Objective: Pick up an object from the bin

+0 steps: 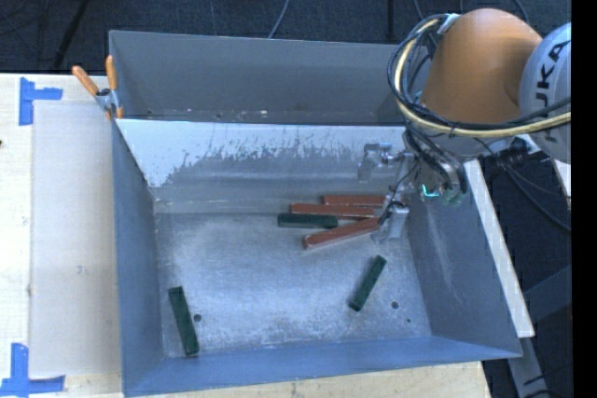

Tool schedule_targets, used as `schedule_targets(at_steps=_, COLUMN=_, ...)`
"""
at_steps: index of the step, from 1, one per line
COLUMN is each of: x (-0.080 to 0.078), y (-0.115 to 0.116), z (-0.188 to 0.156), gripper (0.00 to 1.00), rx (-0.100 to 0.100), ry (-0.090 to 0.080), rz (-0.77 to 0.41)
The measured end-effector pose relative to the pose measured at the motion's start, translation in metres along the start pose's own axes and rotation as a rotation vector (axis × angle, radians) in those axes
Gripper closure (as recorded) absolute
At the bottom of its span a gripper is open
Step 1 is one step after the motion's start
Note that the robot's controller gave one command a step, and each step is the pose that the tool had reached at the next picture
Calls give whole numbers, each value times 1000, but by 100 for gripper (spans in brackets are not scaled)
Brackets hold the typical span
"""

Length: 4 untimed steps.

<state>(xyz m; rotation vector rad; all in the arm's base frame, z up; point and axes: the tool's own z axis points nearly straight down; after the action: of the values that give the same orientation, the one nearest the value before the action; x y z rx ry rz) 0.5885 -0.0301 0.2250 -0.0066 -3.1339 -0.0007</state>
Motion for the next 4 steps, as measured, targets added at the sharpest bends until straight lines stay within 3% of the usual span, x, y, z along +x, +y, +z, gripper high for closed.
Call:
schedule_targets(at_steps=1, x=69, y=19, z=139, gripper=0, rx=0, ry=4, rz=-112)
schedule_targets(at_steps=2, x=41, y=-68, z=40, gripper=0, rx=5, ry=-11, rz=-438)
schedule_targets(at_steps=3, x=7, y=-43, z=159, gripper=0, rx=-1, ry=-7, rz=-449)
schedule_targets(at_steps=4, x=3, y=-44, z=152, gripper=100, rx=1, ry=-17, rz=-445)
